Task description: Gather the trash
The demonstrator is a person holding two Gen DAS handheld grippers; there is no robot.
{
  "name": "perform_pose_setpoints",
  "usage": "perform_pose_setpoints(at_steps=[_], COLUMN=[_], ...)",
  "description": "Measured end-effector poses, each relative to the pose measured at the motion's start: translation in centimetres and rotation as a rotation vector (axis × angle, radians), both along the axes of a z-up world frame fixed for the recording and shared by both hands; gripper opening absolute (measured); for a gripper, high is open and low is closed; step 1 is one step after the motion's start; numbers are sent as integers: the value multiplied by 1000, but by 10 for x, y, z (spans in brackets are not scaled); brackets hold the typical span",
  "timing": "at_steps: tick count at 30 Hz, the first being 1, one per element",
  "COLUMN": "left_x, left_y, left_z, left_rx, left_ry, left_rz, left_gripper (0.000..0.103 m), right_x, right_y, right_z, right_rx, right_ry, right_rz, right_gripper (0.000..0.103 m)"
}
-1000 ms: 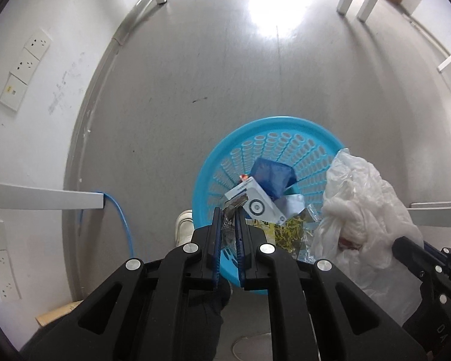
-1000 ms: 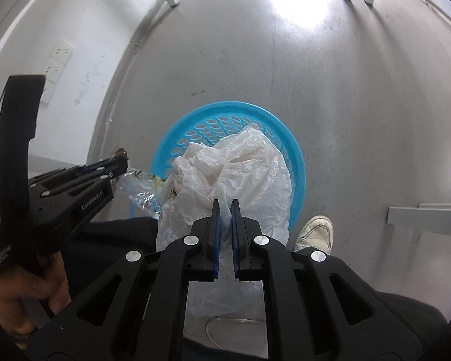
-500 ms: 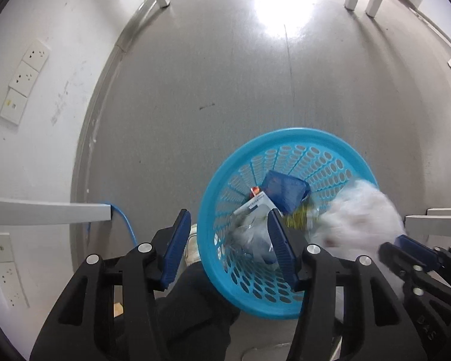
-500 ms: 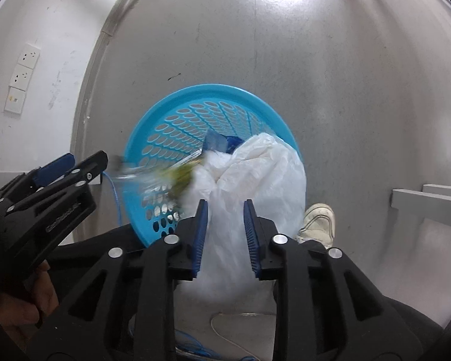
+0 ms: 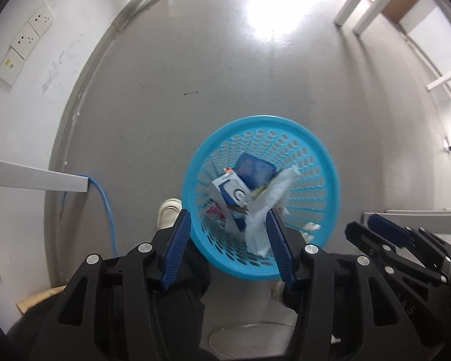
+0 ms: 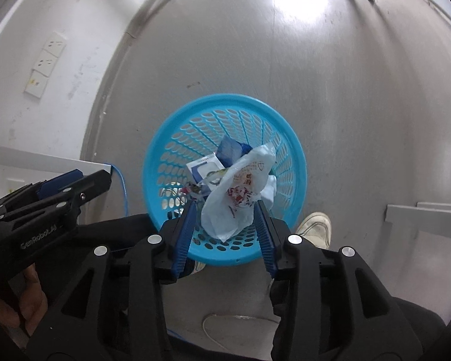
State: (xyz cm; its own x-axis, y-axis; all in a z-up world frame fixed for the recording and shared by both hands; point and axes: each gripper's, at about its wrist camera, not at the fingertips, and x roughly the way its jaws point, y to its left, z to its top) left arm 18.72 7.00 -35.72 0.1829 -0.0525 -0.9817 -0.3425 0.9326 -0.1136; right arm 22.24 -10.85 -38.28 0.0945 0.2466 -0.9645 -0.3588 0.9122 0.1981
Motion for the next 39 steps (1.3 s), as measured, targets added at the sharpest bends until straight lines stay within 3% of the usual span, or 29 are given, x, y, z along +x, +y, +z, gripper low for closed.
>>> perform_pose_setpoints(at_steps=[4,9,13,15,17,21,28,32,39], left_x=[-26,-52,-72,-82,-92,-110,-128,-126,-105], left_y=[-4,-19,-21,-18,-16,-23,-27,-27,-25], left_z=[24,60,82,91,100,116,136,138,123], left_rx=[-36,-21,-23,-50,-58,-4,-29,-47,-37], left_ry=[-68,-139,-182,-202,-220,-242,-300,-311,-269], left_rz=[-24,-90,-107,-105,-111,-139,-159,-162,-165], left_gripper=[52,56,58,60,71,79,85,87,95], right_x=[-20,-52,-71,-80,-89,-105,-121,-122,-105], right_y=[-7,-15,-27,-34,-39,-50,-63,-61,-51], right_z=[24,58,82,94,104,128,159,168,148], right_rx=[19,10,21,35,21,30,114,130,93], right_ry=[-50,-123,-152,-159,-179,-223,-248,-266,-221], right_rz=[23,85,82,80,83,83,85,94,107], right_gripper=[40,53,57,61,65,75,77,81,84])
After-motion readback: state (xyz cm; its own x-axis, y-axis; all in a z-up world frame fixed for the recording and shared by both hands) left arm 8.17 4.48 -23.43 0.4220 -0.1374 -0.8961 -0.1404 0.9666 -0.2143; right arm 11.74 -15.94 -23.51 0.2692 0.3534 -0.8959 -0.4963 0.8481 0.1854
